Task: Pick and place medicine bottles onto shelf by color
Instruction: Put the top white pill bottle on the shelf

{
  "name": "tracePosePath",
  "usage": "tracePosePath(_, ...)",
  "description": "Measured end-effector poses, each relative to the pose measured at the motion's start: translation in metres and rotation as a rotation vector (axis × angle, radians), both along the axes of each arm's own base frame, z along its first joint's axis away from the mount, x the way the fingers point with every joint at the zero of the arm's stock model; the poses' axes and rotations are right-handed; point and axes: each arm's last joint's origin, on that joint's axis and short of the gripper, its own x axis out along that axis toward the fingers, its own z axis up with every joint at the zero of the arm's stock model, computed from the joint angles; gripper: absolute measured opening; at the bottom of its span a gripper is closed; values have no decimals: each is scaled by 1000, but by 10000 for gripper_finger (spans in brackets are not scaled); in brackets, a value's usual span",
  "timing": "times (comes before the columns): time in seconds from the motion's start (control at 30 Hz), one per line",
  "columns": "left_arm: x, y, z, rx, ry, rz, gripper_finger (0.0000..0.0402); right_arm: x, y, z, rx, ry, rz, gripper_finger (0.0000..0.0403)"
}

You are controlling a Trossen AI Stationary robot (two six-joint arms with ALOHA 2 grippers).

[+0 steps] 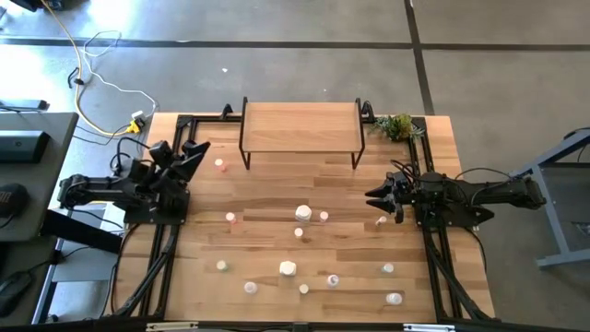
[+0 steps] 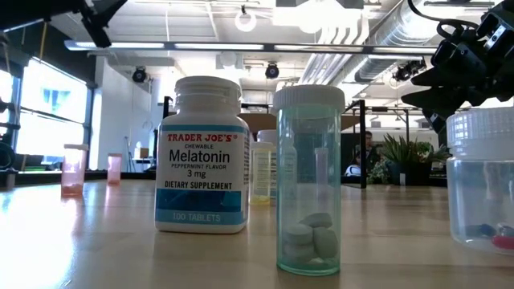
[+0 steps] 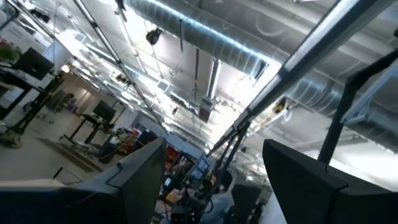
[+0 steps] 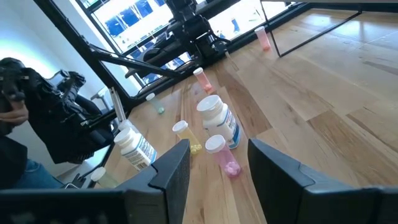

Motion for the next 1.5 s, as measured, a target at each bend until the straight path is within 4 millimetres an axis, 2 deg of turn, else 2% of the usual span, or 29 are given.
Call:
tracePosePath(0.17, 11, -1, 20, 47, 75, -65, 277, 0, 0, 0, 0, 0, 0, 154)
tracePosePath(0.43, 42, 1, 47, 206, 302, -78, 302, 0, 0, 0, 0, 0, 0, 154)
tracePosePath(0.6, 64, 4, 41, 287, 434, -48, 300, 0, 0, 0, 0, 0, 0, 154)
tracePosePath(0.93, 100, 5, 18, 291, 605, -84, 299, 0, 0, 0, 0, 0, 0, 154)
tracePosePath(1.23, 126, -4, -1, 300, 652, -142, 298, 0, 0, 0, 0, 0, 0, 154)
tracePosePath(1.37, 138, -6, 3, 322, 632, -137, 298, 0, 0, 0, 0, 0, 0, 154)
tracePosePath(1.5, 154, -4, 21, 372, 623, -112, 298, 0, 0, 0, 0, 0, 0, 154)
